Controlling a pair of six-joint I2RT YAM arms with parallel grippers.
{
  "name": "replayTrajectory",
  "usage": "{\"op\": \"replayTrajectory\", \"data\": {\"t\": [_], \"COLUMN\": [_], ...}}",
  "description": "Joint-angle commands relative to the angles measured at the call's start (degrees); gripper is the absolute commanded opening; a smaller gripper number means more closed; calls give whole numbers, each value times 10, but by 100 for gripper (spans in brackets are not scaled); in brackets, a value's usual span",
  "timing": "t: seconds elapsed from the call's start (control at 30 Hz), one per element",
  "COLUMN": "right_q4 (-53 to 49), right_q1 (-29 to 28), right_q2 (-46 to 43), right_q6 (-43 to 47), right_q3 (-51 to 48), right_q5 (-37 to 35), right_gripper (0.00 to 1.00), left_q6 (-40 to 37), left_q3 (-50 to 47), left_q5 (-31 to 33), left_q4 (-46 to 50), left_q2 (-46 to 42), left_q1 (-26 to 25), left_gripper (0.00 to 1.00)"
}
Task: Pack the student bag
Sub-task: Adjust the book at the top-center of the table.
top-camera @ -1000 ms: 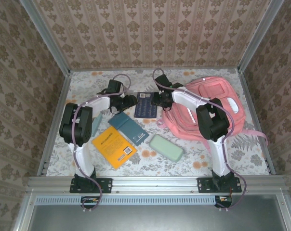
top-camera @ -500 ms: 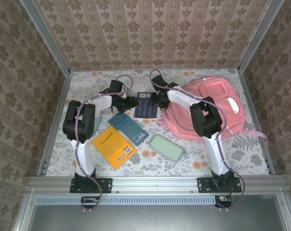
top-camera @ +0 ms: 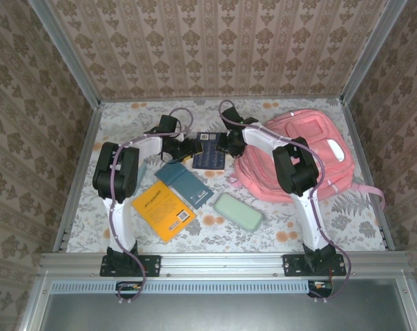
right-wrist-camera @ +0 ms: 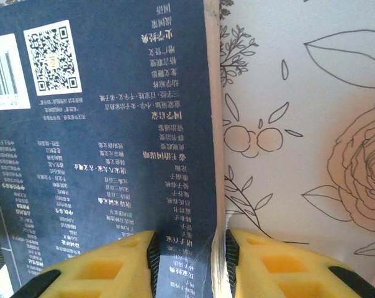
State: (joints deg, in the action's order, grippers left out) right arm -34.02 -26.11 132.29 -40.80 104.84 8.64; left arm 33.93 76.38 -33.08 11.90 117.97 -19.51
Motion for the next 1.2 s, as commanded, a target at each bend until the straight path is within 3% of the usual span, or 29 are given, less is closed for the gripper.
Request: {"op": "replayTrajectory", "data": {"t": [0.0, 0.17, 0.3, 0.5, 0.73, 0.93, 1.17], "right_q4": [24, 24, 28, 26, 20, 20, 19], "right_q1": [-9, -9, -9, -4, -2, 1, 1], "right_q2": [34, 33, 29, 25, 23, 24, 25], "right_q6": [13, 19, 26, 29, 36, 36, 36], "right_q3": [1, 4, 4, 5, 6, 6, 8], "right_q5": [58, 68, 73, 72, 66, 66, 68], "right_gripper": [36, 36, 35, 36, 36, 36, 36], "left_q6": [55, 115, 110, 85, -63, -96, -147], "left_q3": [-23, -55, -55, -47, 14, 26, 47], "left_q5": [-113, -174, -196, -226, -137, -191, -101], "left_q4": [-103, -222, -233, -210, 15, 37, 105], "left_q2": [11, -1, -5, -1, -3, 10, 3], "left_q1": [0, 7, 6, 7, 11, 5, -8], "left_gripper": [55, 52, 43, 45, 45, 44, 44]}}
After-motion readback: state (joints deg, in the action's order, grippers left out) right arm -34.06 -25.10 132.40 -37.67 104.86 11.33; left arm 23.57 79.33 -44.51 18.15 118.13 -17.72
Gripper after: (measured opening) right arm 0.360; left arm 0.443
